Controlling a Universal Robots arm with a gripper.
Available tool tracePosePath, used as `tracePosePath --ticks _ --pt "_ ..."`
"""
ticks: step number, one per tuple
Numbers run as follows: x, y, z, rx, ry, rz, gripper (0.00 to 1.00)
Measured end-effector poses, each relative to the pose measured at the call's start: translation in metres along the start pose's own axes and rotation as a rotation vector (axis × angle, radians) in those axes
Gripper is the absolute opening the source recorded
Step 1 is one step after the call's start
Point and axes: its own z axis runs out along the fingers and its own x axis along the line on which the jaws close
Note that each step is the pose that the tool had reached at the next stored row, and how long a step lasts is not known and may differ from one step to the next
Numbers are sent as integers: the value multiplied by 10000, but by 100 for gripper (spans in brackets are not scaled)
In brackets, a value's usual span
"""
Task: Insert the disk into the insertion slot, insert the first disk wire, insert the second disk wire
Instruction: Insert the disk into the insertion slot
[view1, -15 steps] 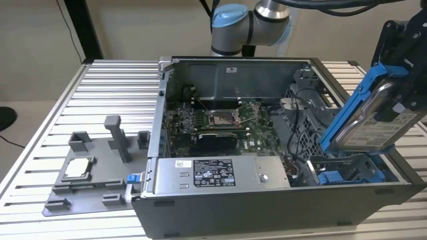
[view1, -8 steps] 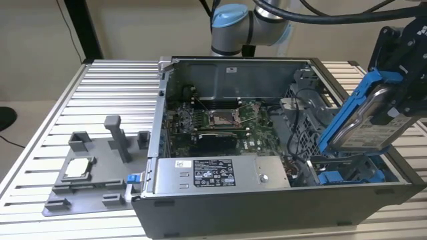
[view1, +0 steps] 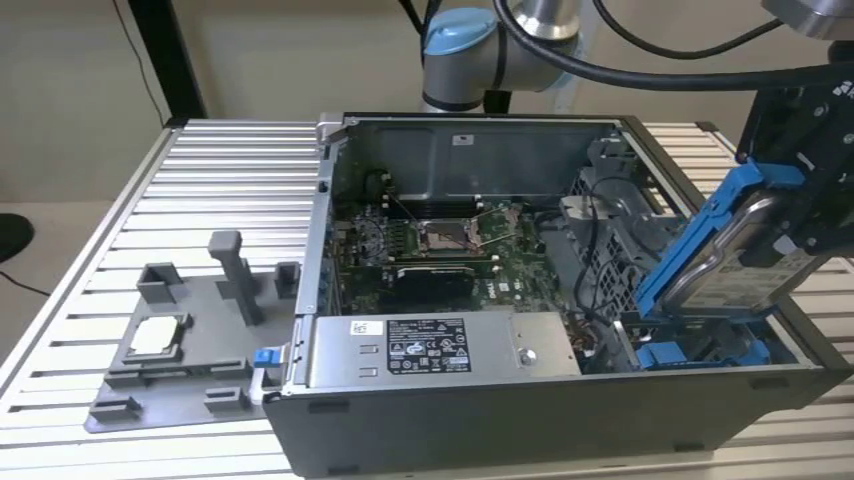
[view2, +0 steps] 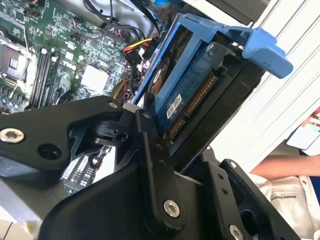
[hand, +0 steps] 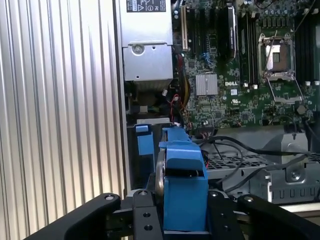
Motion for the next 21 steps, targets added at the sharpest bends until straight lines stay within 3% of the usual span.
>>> tracePosePath --ticks 3,12,21 --pt "31 -7 35 -2 -32 0 0" --pt "32 -9 53 5 -30 -8 0" --pt "38 -11 122 7 -26 -122 0"
